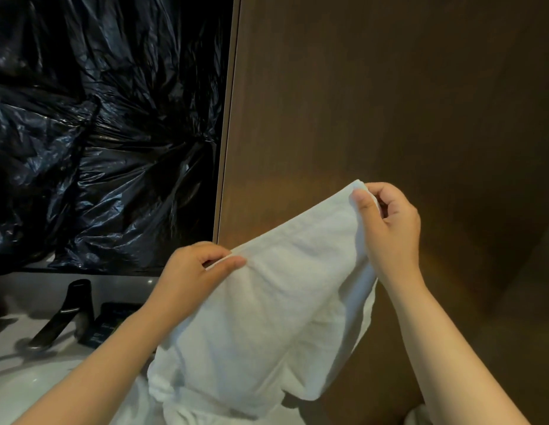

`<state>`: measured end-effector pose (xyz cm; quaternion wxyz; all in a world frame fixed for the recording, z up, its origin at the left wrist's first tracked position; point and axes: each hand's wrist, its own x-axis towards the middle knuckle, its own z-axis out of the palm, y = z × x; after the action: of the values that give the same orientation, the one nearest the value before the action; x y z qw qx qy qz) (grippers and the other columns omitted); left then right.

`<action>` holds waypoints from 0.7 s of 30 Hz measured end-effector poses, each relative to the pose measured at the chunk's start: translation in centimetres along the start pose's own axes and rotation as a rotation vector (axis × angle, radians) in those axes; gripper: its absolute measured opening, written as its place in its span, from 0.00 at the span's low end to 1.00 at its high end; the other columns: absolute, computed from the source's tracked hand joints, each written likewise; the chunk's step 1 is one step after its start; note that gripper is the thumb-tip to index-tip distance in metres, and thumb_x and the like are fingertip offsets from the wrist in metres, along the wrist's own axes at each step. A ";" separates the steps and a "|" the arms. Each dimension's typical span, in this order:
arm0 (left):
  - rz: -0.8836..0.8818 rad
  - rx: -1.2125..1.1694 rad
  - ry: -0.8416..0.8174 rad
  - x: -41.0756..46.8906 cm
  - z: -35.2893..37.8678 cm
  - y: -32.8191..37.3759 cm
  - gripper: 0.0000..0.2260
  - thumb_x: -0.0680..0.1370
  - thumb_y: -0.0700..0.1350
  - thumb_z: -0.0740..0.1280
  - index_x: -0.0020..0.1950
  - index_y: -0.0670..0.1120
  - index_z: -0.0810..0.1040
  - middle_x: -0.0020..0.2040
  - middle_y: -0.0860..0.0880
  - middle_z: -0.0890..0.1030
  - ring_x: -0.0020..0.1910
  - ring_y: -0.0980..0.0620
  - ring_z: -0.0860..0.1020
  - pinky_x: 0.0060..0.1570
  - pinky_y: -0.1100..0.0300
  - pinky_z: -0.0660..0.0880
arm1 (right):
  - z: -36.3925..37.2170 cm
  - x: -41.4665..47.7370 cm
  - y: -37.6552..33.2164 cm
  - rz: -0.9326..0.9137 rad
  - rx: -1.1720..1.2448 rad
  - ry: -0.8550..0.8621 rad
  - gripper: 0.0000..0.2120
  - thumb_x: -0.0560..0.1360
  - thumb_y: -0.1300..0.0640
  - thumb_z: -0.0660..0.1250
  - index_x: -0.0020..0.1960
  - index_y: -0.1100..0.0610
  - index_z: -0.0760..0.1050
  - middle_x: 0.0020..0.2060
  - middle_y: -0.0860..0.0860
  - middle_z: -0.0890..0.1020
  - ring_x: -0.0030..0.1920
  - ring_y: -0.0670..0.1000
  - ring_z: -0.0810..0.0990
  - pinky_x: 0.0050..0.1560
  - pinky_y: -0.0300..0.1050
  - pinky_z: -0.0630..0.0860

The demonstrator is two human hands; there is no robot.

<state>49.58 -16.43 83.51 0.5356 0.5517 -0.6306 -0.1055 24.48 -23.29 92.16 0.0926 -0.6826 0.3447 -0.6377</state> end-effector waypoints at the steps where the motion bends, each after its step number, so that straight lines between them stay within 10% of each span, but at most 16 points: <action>1: -0.020 0.022 -0.059 -0.1 0.1 -0.4 0.21 0.67 0.64 0.65 0.36 0.47 0.83 0.32 0.49 0.79 0.32 0.56 0.76 0.35 0.62 0.74 | 0.1 -0.3 0.4 0.020 -0.011 -0.008 0.06 0.79 0.52 0.65 0.43 0.45 0.76 0.40 0.41 0.80 0.45 0.43 0.78 0.41 0.29 0.73; 7: -0.159 0.070 -0.312 -1.5 1.6 -3.8 0.22 0.71 0.59 0.72 0.36 0.38 0.81 0.36 0.35 0.79 0.33 0.40 0.75 0.35 0.51 0.74 | 0.6 -1.4 2.2 0.089 -0.045 -0.007 0.06 0.79 0.53 0.65 0.43 0.47 0.77 0.41 0.43 0.80 0.45 0.43 0.78 0.44 0.33 0.74; 21: -0.304 0.153 -0.284 -2.3 1.7 -5.9 0.09 0.72 0.54 0.72 0.36 0.51 0.86 0.36 0.49 0.83 0.36 0.52 0.81 0.44 0.50 0.80 | -0.4 -0.8 2.5 0.098 -0.078 0.015 0.08 0.79 0.53 0.64 0.42 0.44 0.75 0.41 0.43 0.80 0.45 0.41 0.77 0.43 0.31 0.73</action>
<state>51.26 -17.58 77.24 0.3762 0.6590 -0.6154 -0.2135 23.23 -24.56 90.19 0.0942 -0.6632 0.4031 -0.6235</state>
